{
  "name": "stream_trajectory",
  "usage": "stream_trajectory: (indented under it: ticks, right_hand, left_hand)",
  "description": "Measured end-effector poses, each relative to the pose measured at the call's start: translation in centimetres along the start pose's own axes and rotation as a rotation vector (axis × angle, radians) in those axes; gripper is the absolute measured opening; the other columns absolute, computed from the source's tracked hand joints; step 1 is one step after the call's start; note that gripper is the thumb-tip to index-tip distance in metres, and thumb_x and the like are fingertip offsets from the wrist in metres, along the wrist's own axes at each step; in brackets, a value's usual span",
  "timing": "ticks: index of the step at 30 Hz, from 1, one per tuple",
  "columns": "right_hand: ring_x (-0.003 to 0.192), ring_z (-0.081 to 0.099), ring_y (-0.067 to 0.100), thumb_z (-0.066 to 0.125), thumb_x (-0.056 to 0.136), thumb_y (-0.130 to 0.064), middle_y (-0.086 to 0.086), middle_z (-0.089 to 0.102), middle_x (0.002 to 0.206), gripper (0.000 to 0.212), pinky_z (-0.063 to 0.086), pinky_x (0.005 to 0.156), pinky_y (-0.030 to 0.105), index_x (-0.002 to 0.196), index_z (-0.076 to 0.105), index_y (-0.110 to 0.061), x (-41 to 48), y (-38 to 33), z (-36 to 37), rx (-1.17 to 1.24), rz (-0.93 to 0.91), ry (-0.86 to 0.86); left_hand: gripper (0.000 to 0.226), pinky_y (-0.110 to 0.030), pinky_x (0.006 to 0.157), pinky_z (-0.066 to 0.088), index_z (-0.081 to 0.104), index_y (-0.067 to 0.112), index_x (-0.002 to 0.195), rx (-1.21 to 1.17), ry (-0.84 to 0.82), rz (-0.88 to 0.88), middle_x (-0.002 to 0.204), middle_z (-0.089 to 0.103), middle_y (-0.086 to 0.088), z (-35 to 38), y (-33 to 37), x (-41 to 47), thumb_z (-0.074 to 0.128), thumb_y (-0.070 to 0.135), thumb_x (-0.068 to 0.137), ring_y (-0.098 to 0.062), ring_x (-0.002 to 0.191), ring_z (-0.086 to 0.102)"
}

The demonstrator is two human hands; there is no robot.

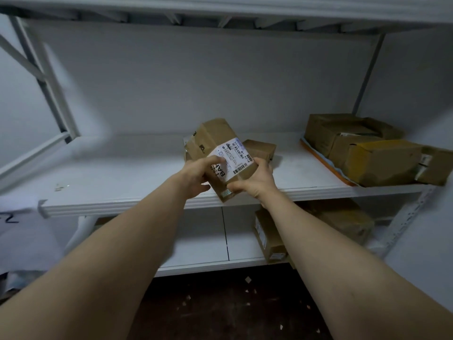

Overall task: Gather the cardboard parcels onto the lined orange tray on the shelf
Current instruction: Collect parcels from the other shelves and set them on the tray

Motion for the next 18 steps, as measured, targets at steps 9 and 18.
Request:
stream_trajectory:
  ticks: [9,18]
  right_hand:
    - [0.127,0.039,0.017,0.092,0.054,-0.024,0.004,0.037,0.137,0.106,0.034,0.111,0.031,0.141,0.032,-0.017,-2.0,-1.4,1.1,-0.026,-0.11,-0.13]
    - [0.104,0.063,0.031,0.043,0.086,-0.065,0.008,0.073,0.099,0.05,0.044,0.1,0.051,0.093,0.068,-0.022,-1.9,-1.3,0.7,0.58,0.398,-0.31]
  left_hand:
    - [0.033,-0.034,0.074,0.054,0.062,0.014,0.107,-0.016,0.072,0.062,0.096,0.069,-0.007,-0.8,0.1,-2.1,0.074,0.015,0.075,-0.02,0.082,0.063]
    - [0.022,-0.032,0.089,0.052,0.063,0.01,0.102,-0.082,-0.122,0.047,0.099,0.071,-0.006,-2.4,-0.1,-4.1,0.064,0.002,0.081,-0.02,0.095,0.065]
Point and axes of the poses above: each hand's wrist, its own x-axis towards the middle knuckle, its own z-axis out of the palm, y = z × x, the point moved 1 cm from there along x, towards the middle knuckle
